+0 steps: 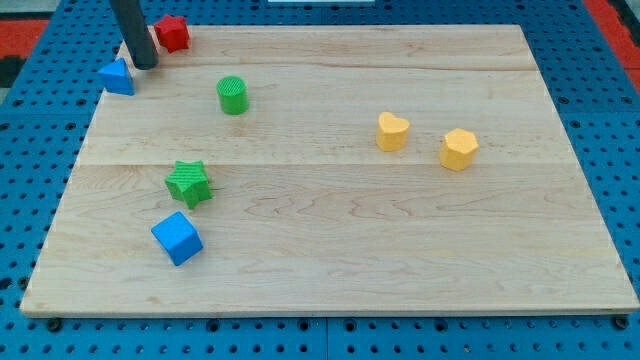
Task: Separate the blue triangle from red circle
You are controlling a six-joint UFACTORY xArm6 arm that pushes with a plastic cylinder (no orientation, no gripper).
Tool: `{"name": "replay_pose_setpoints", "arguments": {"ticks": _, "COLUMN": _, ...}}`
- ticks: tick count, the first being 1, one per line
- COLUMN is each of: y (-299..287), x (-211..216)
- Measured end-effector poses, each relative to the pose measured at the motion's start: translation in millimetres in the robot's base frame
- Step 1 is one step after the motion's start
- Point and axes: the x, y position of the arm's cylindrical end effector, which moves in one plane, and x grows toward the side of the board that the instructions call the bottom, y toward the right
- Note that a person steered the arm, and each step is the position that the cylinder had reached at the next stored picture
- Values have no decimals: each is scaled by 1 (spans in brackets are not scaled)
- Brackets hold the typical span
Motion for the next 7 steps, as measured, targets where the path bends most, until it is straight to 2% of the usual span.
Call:
{"name": "replay_pose_setpoints", "arguments": {"ticks": 1, "y": -47, "x": 0}}
{"name": "replay_pose_setpoints", "arguments": {"ticks": 2, "y": -54, "x": 19}}
{"name": "replay_pose_setpoints", "arguments": {"ticks": 4, "y": -35, "x": 74}}
{"name": "replay_pose_setpoints", "arguments": {"ticks": 5, "y": -37, "x": 38}}
{"name": "replay_pose_setpoints", "arguments": {"ticks": 7, "y": -27, "x": 86}}
